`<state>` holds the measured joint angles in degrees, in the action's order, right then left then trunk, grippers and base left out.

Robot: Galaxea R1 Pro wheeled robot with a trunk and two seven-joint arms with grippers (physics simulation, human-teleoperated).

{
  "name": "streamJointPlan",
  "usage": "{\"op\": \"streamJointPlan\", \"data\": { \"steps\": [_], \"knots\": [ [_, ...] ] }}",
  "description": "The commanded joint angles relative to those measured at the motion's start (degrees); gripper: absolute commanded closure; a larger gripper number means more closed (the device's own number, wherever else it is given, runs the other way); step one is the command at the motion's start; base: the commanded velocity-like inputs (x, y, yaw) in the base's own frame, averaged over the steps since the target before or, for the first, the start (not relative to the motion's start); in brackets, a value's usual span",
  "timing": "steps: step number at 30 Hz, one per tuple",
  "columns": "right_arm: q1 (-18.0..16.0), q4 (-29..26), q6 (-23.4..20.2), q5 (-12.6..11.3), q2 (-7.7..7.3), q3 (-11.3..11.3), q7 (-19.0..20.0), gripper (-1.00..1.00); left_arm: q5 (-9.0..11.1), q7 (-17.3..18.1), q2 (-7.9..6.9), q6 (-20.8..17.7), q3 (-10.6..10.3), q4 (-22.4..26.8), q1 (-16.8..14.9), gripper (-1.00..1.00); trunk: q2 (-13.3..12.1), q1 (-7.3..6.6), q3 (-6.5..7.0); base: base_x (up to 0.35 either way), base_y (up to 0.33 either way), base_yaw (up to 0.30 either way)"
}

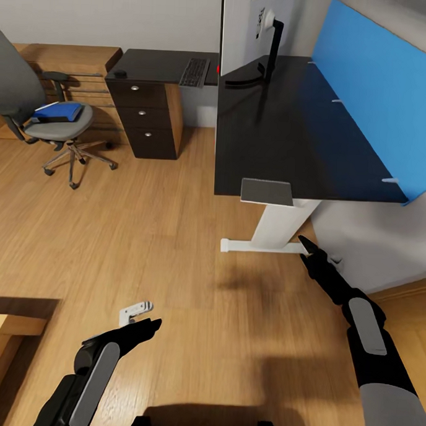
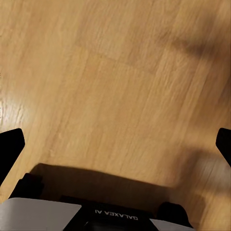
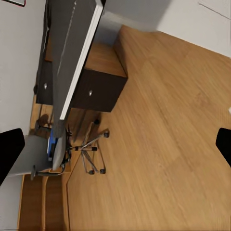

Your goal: In the bedroom, organize the workspace by keeping the computer under the desk, ensuring the monitor is on the desk, placing the keyboard on the desk next to the monitor, placing the mouse on the desk next to the keyboard, moving the folder from the swivel chair onto the desk next to the mouse, stacking the notebook on top of the folder with the pen on top of the notebook, and positioning the swivel chair next to the desk.

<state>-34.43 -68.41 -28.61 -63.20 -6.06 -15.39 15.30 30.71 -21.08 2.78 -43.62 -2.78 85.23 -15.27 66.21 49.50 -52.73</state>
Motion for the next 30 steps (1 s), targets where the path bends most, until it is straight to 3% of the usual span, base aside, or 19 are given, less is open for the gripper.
{"op": "streamJointPlan", "data": {
  "steps": [1,30],
  "knots": [
    [-0.03,0.01,-0.37,-0.22,0.02,0.01,0.08,-1.00,0.60,-0.55,0.01,-0.12,-0.03,-0.04,-0.02,-1.00,0.02,0.00,0.06,0.000,0.000,-0.029],
    [1.02,-1.89,0.04,0.69,0.34,2.52,0.17,-1.00,0.61,-0.61,-0.06,-0.06,-0.01,-0.41,-0.02,-1.00,0.02,0.00,2.72,0.000,0.000,-0.015]
  ]
}}
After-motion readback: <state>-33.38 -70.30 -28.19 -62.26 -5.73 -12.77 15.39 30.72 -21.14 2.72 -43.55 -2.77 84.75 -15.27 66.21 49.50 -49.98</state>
